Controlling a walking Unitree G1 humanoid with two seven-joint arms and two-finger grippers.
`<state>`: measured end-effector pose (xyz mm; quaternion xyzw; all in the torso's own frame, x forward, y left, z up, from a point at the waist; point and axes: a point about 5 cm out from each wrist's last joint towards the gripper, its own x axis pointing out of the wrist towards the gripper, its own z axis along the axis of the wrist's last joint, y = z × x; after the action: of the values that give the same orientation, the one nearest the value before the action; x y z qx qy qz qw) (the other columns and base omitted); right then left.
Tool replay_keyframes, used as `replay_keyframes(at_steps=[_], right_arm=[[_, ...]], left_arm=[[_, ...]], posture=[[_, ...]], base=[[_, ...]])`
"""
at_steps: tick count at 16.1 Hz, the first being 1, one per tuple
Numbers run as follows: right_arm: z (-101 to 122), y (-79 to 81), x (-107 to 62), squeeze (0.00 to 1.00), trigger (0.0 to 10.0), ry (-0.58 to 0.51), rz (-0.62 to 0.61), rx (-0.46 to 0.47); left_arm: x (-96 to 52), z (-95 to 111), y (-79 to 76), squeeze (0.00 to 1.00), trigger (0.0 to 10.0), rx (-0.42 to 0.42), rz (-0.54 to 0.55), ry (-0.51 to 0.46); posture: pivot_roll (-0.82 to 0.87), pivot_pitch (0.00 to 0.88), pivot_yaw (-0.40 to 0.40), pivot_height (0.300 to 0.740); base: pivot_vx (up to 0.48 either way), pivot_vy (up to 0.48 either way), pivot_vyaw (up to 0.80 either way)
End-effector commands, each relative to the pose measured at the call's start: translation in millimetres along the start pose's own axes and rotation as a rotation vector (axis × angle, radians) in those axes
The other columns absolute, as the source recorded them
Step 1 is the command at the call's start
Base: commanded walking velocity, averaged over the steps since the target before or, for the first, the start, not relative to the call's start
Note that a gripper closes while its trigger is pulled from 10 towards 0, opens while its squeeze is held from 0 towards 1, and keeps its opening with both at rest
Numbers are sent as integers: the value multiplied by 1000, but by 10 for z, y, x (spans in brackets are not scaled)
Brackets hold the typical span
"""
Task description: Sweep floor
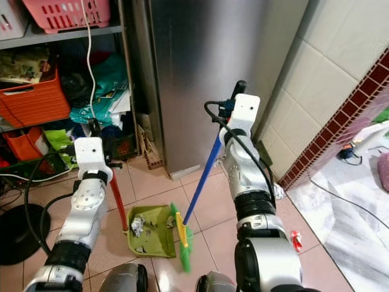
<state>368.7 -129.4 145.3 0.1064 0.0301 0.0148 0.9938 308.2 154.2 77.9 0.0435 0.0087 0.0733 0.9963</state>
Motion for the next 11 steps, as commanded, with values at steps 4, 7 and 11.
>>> replay_keyframes(at_steps=[4,7,11], right_arm=[[250,102,31,0,10000,-14,37,205],[555,134,38,0,10000,-128,102,102],[1071,156,-29,0,10000,-380,157,-145]], left_arm=[[72,125,-152,0,10000,-28,-32,-70],[69,104,-247,0,10000,-44,-60,-69],[23,80,-310,0,10000,-47,-95,-66]], posture=[[-88,25,-41,740],[-89,21,-41,740],[-88,17,-36,740]], base=[[0,0,0],[0,0,0],[0,0,0]])
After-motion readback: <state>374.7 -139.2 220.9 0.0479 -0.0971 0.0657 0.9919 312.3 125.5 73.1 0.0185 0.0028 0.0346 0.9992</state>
